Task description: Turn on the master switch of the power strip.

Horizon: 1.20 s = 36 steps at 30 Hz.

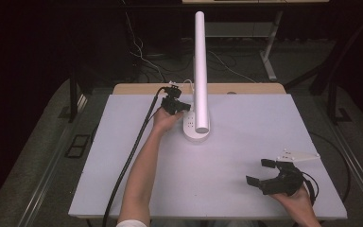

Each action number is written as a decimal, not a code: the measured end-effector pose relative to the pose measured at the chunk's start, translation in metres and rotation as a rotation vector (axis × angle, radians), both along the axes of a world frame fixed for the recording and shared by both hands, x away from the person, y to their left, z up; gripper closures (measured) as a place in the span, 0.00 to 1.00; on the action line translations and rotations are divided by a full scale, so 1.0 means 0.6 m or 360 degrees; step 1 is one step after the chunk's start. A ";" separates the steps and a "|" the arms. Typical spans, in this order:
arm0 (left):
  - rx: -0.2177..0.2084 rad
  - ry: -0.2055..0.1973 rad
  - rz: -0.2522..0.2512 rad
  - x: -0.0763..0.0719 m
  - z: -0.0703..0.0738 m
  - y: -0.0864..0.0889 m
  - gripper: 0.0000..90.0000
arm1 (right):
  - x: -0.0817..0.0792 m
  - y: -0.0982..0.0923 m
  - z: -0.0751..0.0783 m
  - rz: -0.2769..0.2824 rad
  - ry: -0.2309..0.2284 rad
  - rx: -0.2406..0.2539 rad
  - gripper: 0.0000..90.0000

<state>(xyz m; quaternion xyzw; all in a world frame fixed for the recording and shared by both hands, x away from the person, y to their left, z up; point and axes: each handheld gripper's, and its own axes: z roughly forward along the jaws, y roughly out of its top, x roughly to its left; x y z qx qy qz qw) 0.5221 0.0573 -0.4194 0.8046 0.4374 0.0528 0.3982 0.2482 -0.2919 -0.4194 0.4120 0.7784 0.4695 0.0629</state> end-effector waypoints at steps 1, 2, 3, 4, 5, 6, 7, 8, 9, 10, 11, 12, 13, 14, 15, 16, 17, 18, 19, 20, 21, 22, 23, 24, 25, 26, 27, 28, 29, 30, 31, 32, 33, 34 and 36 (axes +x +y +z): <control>0.0006 0.0000 0.0003 0.000 -0.002 -0.001 1.00 | 0.000 0.000 0.000 0.0000 0.0000 -0.0002 0.00; 0.0021 0.0000 0.0003 0.000 -0.003 -0.001 1.00 | 0.000 0.000 0.000 0.0000 0.0000 -0.0002 0.00; 0.0018 -0.0007 0.0011 0.000 -0.003 -0.002 1.00 | 0.000 0.000 0.000 -0.0001 -0.0002 -0.0001 0.00; 0.0026 -0.0014 0.0013 0.000 -0.003 -0.003 0.99 | 0.000 0.000 0.000 -0.0001 -0.0002 -0.0001 0.00; 0.0027 -0.0015 0.0015 -0.001 -0.003 -0.004 0.99 | 0.000 0.000 0.000 -0.0004 -0.0002 0.0001 0.00; 0.0016 -0.0020 0.0020 -0.001 -0.004 -0.006 0.99 | 0.000 0.000 0.000 -0.0004 -0.0002 0.0001 0.00; 0.0014 -0.0023 0.0018 -0.001 -0.004 -0.007 0.98 | 0.000 0.000 -0.001 -0.0005 -0.0002 0.0001 0.00; 0.0031 -0.0029 0.0008 -0.002 -0.004 -0.007 0.98 | 0.001 0.000 -0.001 -0.0005 -0.0002 0.0001 0.00; 0.0035 -0.0035 0.0008 -0.002 -0.004 -0.008 0.99 | 0.000 0.000 -0.001 -0.0006 -0.0002 0.0001 0.00; 0.0039 -0.0044 -0.0002 -0.002 -0.004 -0.007 0.99 | 0.000 0.000 0.000 -0.0005 -0.0002 0.0000 0.00; 0.0040 -0.0042 -0.0007 -0.002 -0.004 -0.007 0.99 | 0.000 0.000 0.000 -0.0005 -0.0004 -0.0002 0.00; 0.0032 -0.0037 -0.0007 -0.001 -0.005 -0.006 1.00 | 0.000 0.000 0.000 -0.0006 -0.0004 -0.0002 0.00; 0.0015 -0.0028 0.0003 -0.001 -0.005 -0.006 1.00 | 0.000 0.000 0.000 -0.0008 0.0000 0.0000 0.00; 0.0014 -0.0021 0.0005 0.000 -0.005 -0.005 1.00 | -0.001 0.000 0.000 -0.0009 0.0000 0.0001 0.00; 0.0014 -0.0019 0.0002 0.000 -0.005 -0.005 1.00 | -0.001 0.000 0.000 -0.0009 -0.0001 0.0001 0.00; 0.0018 -0.0020 0.0001 -0.001 -0.006 -0.005 1.00 | 0.000 0.000 0.000 -0.0007 -0.0004 0.0000 0.00; 0.0028 -0.0022 -0.0007 -0.001 -0.006 -0.006 1.00 | -0.001 0.000 0.000 -0.0006 -0.0005 0.0000 0.00; 0.0036 -0.0022 -0.0018 -0.001 -0.005 -0.006 1.00 | -0.001 0.000 0.000 -0.0005 -0.0005 0.0000 0.00; 0.0038 -0.0026 -0.0022 -0.002 -0.006 -0.007 1.00 | -0.001 0.000 0.000 -0.0005 -0.0006 -0.0001 0.00; 0.0028 -0.0022 -0.0028 -0.002 -0.006 -0.007 1.00 | -0.001 -0.001 0.000 -0.0003 -0.0009 -0.0004 0.00; 0.0016 -0.0020 -0.0020 -0.003 -0.008 -0.005 1.00 | -0.001 -0.001 0.000 -0.0001 -0.0009 -0.0003 0.00; 0.0004 -0.0014 -0.0011 -0.002 -0.008 -0.004 1.00 | -0.001 0.000 0.001 -0.0002 -0.0012 -0.0002 0.00; 0.0005 -0.0017 -0.0008 -0.003 -0.009 -0.005 1.00 | -0.002 0.000 0.001 -0.0002 -0.0011 -0.0001 0.00; 0.0013 -0.0020 -0.0010 -0.003 -0.009 -0.006 1.00 | -0.002 -0.001 0.001 -0.0002 -0.0012 0.0000 0.00; 0.0017 -0.0018 -0.0010 -0.003 -0.009 -0.006 1.00 | -0.002 -0.002 0.001 -0.0001 -0.0017 0.0002 0.00; 0.0025 -0.0027 -0.0009 -0.004 -0.010 -0.006 1.00 | -0.001 -0.002 0.001 -0.0001 -0.0018 0.0002 0.00; 0.0011 -0.0025 0.0001 -0.004 -0.012 -0.006 1.00 | -0.001 -0.003 0.001 -0.0003 -0.0013 0.0004 0.00; 0.0009 -0.0021 0.0003 -0.004 -0.012 -0.006 1.00 | -0.001 -0.003 0.002 -0.0005 -0.0007 0.0007 0.00; 0.0006 -0.0023 0.0005 -0.004 -0.012 -0.005 1.00 | -0.001 -0.004 0.002 -0.0005 -0.0010 0.0004 0.00; 0.0029 -0.0021 -0.0003 -0.004 -0.012 -0.006 1.00 | -0.002 -0.004 0.003 -0.0004 -0.0011 0.0003 0.00; 0.0026 -0.0018 0.0006 -0.004 -0.013 -0.006 1.00 | -0.003 -0.004 0.003 -0.0006 -0.0020 0.0001 0.00; 0.0019 -0.0018 0.0013 -0.005 -0.013 -0.006 1.00 | -0.003 -0.005 0.003 -0.0007 -0.0019 0.0003 0.00; 0.0012 -0.0022 0.0030 -0.007 -0.013 -0.007 1.00 | -0.003 -0.005 0.003 -0.0007 -0.0018 0.0004 0.00; -0.0003 -0.0019 0.0041 -0.007 -0.014 -0.006 1.00 | -0.003 -0.005 0.003 -0.0008 -0.0018 0.0003 0.00; -0.0045 -0.0006 0.0057 -0.006 -0.016 -0.004 1.00 | -0.003 -0.005 0.003 -0.0009 -0.0018 0.0004 0.00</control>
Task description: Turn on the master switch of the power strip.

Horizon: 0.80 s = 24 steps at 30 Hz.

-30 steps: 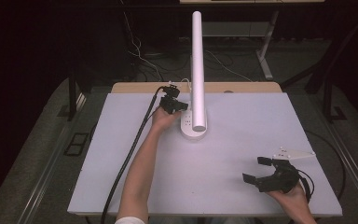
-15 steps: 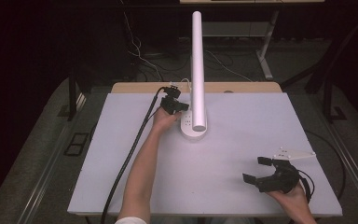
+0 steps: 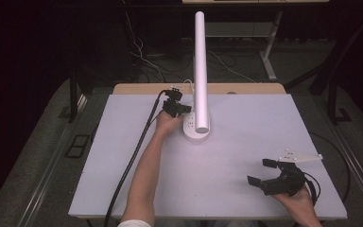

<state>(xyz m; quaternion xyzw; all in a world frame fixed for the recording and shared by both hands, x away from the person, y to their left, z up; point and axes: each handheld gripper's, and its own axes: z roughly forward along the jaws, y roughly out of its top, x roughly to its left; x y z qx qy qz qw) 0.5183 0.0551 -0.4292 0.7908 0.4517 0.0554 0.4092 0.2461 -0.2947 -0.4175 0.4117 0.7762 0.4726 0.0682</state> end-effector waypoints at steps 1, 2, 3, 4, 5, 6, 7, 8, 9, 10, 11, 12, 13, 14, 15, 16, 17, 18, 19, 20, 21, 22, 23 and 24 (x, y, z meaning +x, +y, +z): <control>0.0001 0.0004 -0.0001 0.000 0.000 0.000 1.00 | 0.000 0.000 0.000 0.0000 -0.0001 -0.0002 0.00; 0.0014 0.0005 -0.0004 0.001 0.002 0.000 1.00 | 0.001 0.001 -0.001 -0.0003 -0.0003 -0.0001 0.00; 0.0020 -0.0001 -0.0001 0.000 0.002 -0.001 1.00 | 0.001 0.001 0.000 -0.0002 0.0006 -0.0003 0.00; 0.0016 -0.0012 0.0001 -0.001 0.001 -0.001 1.00 | 0.001 0.001 -0.001 -0.0002 0.0007 -0.0003 0.00; -0.0003 -0.0013 0.0012 -0.002 0.000 -0.001 1.00 | 0.002 0.001 -0.001 0.0000 0.0007 -0.0005 0.00; -0.0020 -0.0005 0.0019 -0.002 -0.001 0.000 1.00 | 0.002 0.001 -0.001 0.0000 0.0007 -0.0004 0.00; -0.0021 -0.0010 0.0027 -0.003 -0.001 0.000 1.00 | 0.002 0.001 -0.001 -0.0003 0.0005 -0.0002 0.00; -0.0010 -0.0015 0.0025 -0.003 -0.001 -0.001 1.00 | 0.001 0.001 -0.001 -0.0004 0.0003 -0.0002 0.00; -0.0002 -0.0015 0.0021 -0.003 0.000 -0.001 1.00 | 0.001 0.001 -0.001 -0.0003 -0.0001 -0.0005 0.00; -0.0006 -0.0022 0.0025 -0.003 0.002 -0.001 1.00 | 0.001 0.001 -0.001 -0.0006 -0.0002 0.0001 0.00; -0.0006 -0.0016 0.0024 -0.003 0.002 -0.001 1.00 | 0.000 0.000 0.000 -0.0003 -0.0001 -0.0001 0.00; 0.0002 -0.0019 0.0022 -0.003 0.003 -0.001 1.00 | 0.000 0.000 0.000 -0.0004 -0.0004 0.0001 0.00; 0.0005 -0.0027 0.0019 -0.003 0.004 0.000 1.00 | 0.000 0.000 0.000 -0.0003 -0.0004 0.0001 0.00; -0.0005 -0.0038 0.0021 -0.004 0.005 0.001 1.00 | 0.000 -0.001 0.000 -0.0004 -0.0002 0.0000 0.00; 0.0037 -0.0054 0.0012 -0.005 0.007 0.001 1.00 | 0.001 -0.001 0.000 -0.0005 -0.0003 0.0002 0.00; 0.0058 -0.0079 0.0011 -0.005 0.008 0.000 1.00 | 0.001 -0.001 0.000 -0.0008 0.0003 0.0007 0.00; 0.0076 -0.0086 0.0013 -0.005 0.009 0.001 1.00 | 0.002 -0.001 -0.001 -0.0008 -0.0001 0.0008 0.00; 0.0080 -0.0098 0.0027 -0.006 0.009 0.001 1.00 | 0.003 -0.001 -0.001 -0.0008 -0.0003 0.0007 0.00; 0.0099 -0.0101 0.0024 -0.006 0.010 0.004 1.00 | 0.003 -0.001 -0.001 -0.0006 -0.0001 0.0004 0.00; 0.0146 -0.0109 0.0004 -0.006 0.013 0.008 1.00 | 0.004 -0.001 -0.001 -0.0004 -0.0001 0.0002 0.00; 0.0151 -0.0107 -0.0006 -0.006 0.016 0.011 1.00 | 0.004 -0.001 -0.002 -0.0006 0.0001 0.0001 0.00; 0.0159 -0.0115 -0.0012 -0.007 0.019 0.012 1.00 | 0.004 -0.001 -0.002 -0.0005 0.0004 0.0000 0.00; 0.0139 -0.0121 -0.0012 -0.008 0.022 0.013 1.00 | 0.004 -0.001 -0.002 -0.0007 0.0004 0.0000 0.00; 0.0151 -0.0126 -0.0028 -0.009 0.026 0.015 1.00 | 0.004 -0.001 -0.002 -0.0008 0.0003 0.0000 0.00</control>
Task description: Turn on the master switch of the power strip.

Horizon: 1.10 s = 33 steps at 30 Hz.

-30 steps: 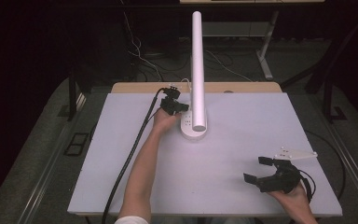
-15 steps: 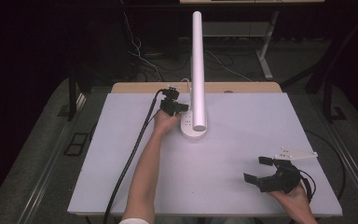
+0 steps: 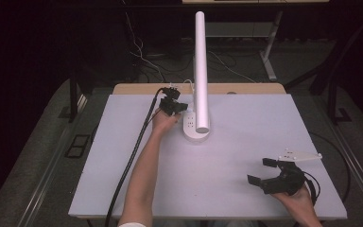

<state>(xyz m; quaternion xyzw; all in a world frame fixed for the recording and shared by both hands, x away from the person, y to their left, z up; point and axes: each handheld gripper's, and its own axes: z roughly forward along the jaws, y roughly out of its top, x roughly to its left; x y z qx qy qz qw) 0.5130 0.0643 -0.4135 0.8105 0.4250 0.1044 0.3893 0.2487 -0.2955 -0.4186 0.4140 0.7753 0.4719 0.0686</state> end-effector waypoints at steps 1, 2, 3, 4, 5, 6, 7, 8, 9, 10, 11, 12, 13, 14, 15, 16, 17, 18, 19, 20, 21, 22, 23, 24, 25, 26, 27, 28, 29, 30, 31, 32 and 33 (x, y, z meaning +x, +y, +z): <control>-0.0008 -0.0009 0.0007 -0.002 0.003 0.001 1.00 | 0.000 0.000 0.000 -0.0001 0.0001 -0.0001 0.00; -0.0001 -0.0017 0.0004 -0.003 0.007 0.004 1.00 | 0.000 0.000 0.000 -0.0003 0.0001 -0.0001 0.00; 0.0001 -0.0016 -0.0004 -0.004 0.011 0.006 1.00 | 0.000 0.000 0.000 -0.0004 0.0003 0.0001 0.00; 0.0033 -0.0029 -0.0008 -0.006 0.015 0.007 1.00 | 0.000 0.000 0.000 -0.0006 0.0002 0.0001 0.00; 0.0052 -0.0040 -0.0014 -0.008 0.018 0.008 1.00 | 0.000 0.000 0.000 -0.0007 0.0002 0.0001 0.00; 0.0064 -0.0039 -0.0034 -0.010 0.022 0.010 1.00 | 0.000 0.000 0.000 -0.0004 0.0001 -0.0002 0.00; 0.0080 -0.0045 -0.0044 -0.011 0.026 0.012 1.00 | 0.000 0.000 0.000 -0.0007 0.0000 0.0001 0.00; 0.0086 -0.0042 -0.0040 -0.014 0.030 0.014 1.00 | 0.001 -0.001 -0.001 -0.0008 0.0000 0.0001 0.00; 0.0095 -0.0043 -0.0050 -0.016 0.035 0.016 1.00 | 0.001 -0.001 -0.001 -0.0009 0.0002 0.0001 0.00; 0.0088 -0.0049 -0.0043 -0.019 0.041 0.018 1.00 | 0.001 -0.001 -0.001 -0.0009 0.0006 0.0002 0.00; 0.0078 -0.0051 -0.0041 -0.020 0.044 0.020 1.00 | 0.001 -0.001 -0.001 -0.0008 0.0003 0.0000 0.00; 0.0063 -0.0064 -0.0033 -0.022 0.049 0.023 1.00 | 0.001 -0.001 -0.001 -0.0008 0.0002 0.0000 0.00; 0.0069 -0.0057 -0.0039 -0.024 0.055 0.028 1.00 | 0.001 -0.001 -0.001 -0.0006 0.0004 -0.0002 0.00; 0.0044 -0.0075 -0.0041 -0.025 0.059 0.031 1.00 | 0.002 -0.001 -0.001 -0.0006 -0.0001 -0.0003 0.00; 0.0007 -0.0082 -0.0024 -0.028 0.063 0.034 1.00 | 0.002 -0.002 -0.001 -0.0007 -0.0007 -0.0005 0.00; 0.0007 -0.0088 -0.0026 -0.031 0.068 0.038 0.99 | 0.001 -0.001 -0.001 -0.0008 0.0005 -0.0002 0.00; -0.0035 -0.0102 -0.0002 -0.034 0.070 0.038 0.97 | 0.002 -0.002 -0.001 -0.0009 -0.0009 -0.0001 0.00; -0.0023 -0.0101 -0.0025 -0.036 0.075 0.043 0.91 | 0.001 -0.001 -0.001 -0.0010 0.0001 0.0002 0.00; -0.0038 -0.0106 -0.0032 -0.039 0.079 0.048 0.84 | 0.001 -0.001 -0.001 -0.0009 -0.0010 -0.0001 0.00; -0.0094 -0.0118 0.0005 -0.042 0.081 0.049 0.76 | 0.001 -0.001 0.000 -0.0010 0.0002 0.0002 0.00; -0.0113 -0.0108 0.0004 -0.045 0.085 0.053 0.69 | 0.001 -0.001 0.000 -0.0010 0.0000 0.0002 0.00; -0.0124 -0.0107 -0.0003 -0.047 0.088 0.057 0.63 | 0.000 -0.001 0.000 -0.0009 -0.0001 0.0003 0.00; -0.0136 -0.0102 -0.0009 -0.049 0.091 0.061 0.57 | 0.001 -0.002 0.000 -0.0009 -0.0007 0.0003 0.00; -0.0151 -0.0095 -0.0013 -0.052 0.094 0.064 0.49 | 0.000 -0.002 0.000 -0.0010 -0.0004 0.0006 0.00; -0.0200 -0.0100 -0.0018 -0.056 0.096 0.067 0.41 | 0.000 -0.002 0.000 -0.0012 -0.0005 0.0009 0.00; -0.0174 -0.0096 -0.0059 -0.059 0.100 0.075 0.33 | 0.000 -0.002 0.000 -0.0013 -0.0006 0.0011 0.00; -0.0242 -0.0097 -0.0017 -0.065 0.101 0.074 0.28 | 0.000 -0.002 0.001 -0.0015 -0.0001 0.0016 0.00; -0.0256 -0.0096 -0.0028 -0.068 0.102 0.077 0.20 | -0.001 -0.002 0.001 -0.0018 -0.0002 0.0018 0.00; -0.0258 -0.0103 -0.0041 -0.072 0.103 0.079 0.15 | -0.001 -0.003 0.001 -0.0017 -0.0005 0.0019 0.00; -0.0247 -0.0092 -0.0054 -0.076 0.105 0.080 0.11 | 0.000 -0.003 0.001 -0.0017 -0.0009 0.0019 0.00; -0.0251 -0.0071 -0.0060 -0.079 0.106 0.080 0.06 | -0.001 -0.003 0.001 -0.0016 -0.0012 0.0017 0.00; -0.0258 -0.0044 -0.0078 -0.082 0.108 0.078 0.00 | -0.001 -0.003 0.001 -0.0018 -0.0013 0.0019 0.00; -0.0235 -0.0063 -0.0096 -0.090 0.111 0.079 0.00 | -0.001 -0.003 0.001 -0.0016 -0.0013 0.0019 0.00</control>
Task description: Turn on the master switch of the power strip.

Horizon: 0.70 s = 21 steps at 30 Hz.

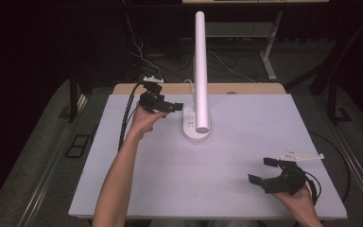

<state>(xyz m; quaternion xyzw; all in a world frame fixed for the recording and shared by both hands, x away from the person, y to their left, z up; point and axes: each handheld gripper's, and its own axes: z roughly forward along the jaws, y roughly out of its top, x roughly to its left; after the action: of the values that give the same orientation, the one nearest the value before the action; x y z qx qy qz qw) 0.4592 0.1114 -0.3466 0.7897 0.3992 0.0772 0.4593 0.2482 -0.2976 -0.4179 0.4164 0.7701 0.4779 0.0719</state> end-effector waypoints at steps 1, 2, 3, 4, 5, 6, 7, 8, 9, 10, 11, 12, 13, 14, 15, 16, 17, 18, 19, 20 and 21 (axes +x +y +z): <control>0.0003 -0.0015 -0.0012 -0.004 0.002 0.001 0.00 | 0.000 0.000 0.000 -0.0001 0.0004 0.0001 0.00; -0.0010 -0.0016 -0.0016 -0.010 0.004 0.002 0.00 | 0.000 0.000 0.000 -0.0001 0.0004 0.0001 0.00; 0.0001 -0.0022 -0.0013 -0.017 0.005 0.004 0.00 | 0.000 0.000 0.000 -0.0001 0.0004 0.0001 0.00; 0.0010 -0.0027 -0.0011 -0.021 0.004 0.005 0.00 | 0.000 0.000 0.001 -0.0001 0.0000 0.0003 0.00; 0.0021 -0.0024 -0.0015 -0.026 0.003 0.007 0.00 | -0.001 0.000 0.001 0.0000 -0.0003 0.0002 0.00; 0.0021 -0.0024 -0.0010 -0.030 0.001 0.010 0.00 | -0.001 0.000 0.002 -0.0001 -0.0005 0.0003 0.00; 0.0027 -0.0028 -0.0006 -0.035 0.000 0.014 0.00 | -0.002 0.000 0.002 -0.0002 -0.0012 0.0001 0.00; 0.0024 -0.0026 -0.0018 -0.040 0.000 0.020 0.00 | -0.003 0.000 0.003 -0.0002 -0.0006 0.0003 0.00; 0.0008 -0.0031 -0.0012 -0.045 0.000 0.025 0.00 | -0.003 0.000 0.003 0.0002 -0.0009 0.0001 0.00; -0.0002 -0.0037 -0.0008 -0.051 -0.001 0.028 0.00 | -0.003 0.000 0.003 0.0002 -0.0010 0.0003 0.00; -0.0008 -0.0040 -0.0011 -0.057 -0.002 0.031 0.00 | -0.003 0.000 0.003 -0.0002 -0.0010 0.0005 0.00; -0.0019 -0.0049 -0.0010 -0.062 -0.004 0.035 0.00 | -0.002 0.000 0.003 -0.0003 -0.0010 0.0006 0.00; -0.0020 -0.0054 -0.0012 -0.067 -0.005 0.039 0.00 | -0.002 0.000 0.003 -0.0004 -0.0009 0.0005 0.00; -0.0022 -0.0054 -0.0015 -0.072 -0.007 0.042 0.00 | -0.002 0.000 0.003 -0.0005 -0.0008 0.0005 0.00; -0.0020 -0.0064 -0.0015 -0.077 -0.008 0.044 0.00 | -0.002 0.000 0.003 -0.0005 -0.0008 0.0004 0.00; -0.0023 -0.0060 -0.0015 -0.082 -0.010 0.046 0.00 | -0.003 0.000 0.003 -0.0005 -0.0008 0.0002 0.00; -0.0029 -0.0066 -0.0023 -0.087 -0.012 0.049 0.00 | -0.003 0.000 0.003 -0.0005 -0.0009 0.0002 0.00; -0.0025 -0.0068 -0.0023 -0.092 -0.013 0.051 0.00 | -0.003 0.000 0.003 -0.0006 -0.0011 0.0003 0.00; -0.0025 -0.0073 -0.0025 -0.097 -0.014 0.052 0.00 | -0.003 0.000 0.003 -0.0007 -0.0010 0.0005 0.00; -0.0031 -0.0080 -0.0030 -0.101 -0.015 0.054 0.00 | -0.002 0.000 0.003 -0.0008 -0.0009 0.0005 0.00; -0.0040 -0.0082 -0.0032 -0.106 -0.016 0.056 0.00 | -0.002 0.000 0.003 -0.0009 -0.0009 0.0003 0.00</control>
<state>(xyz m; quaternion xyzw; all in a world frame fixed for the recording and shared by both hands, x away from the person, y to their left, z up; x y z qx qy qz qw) 0.3955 0.1448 -0.3563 0.7856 0.3803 0.0877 0.4801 0.2469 -0.2978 -0.4163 0.4173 0.7682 0.4797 0.0750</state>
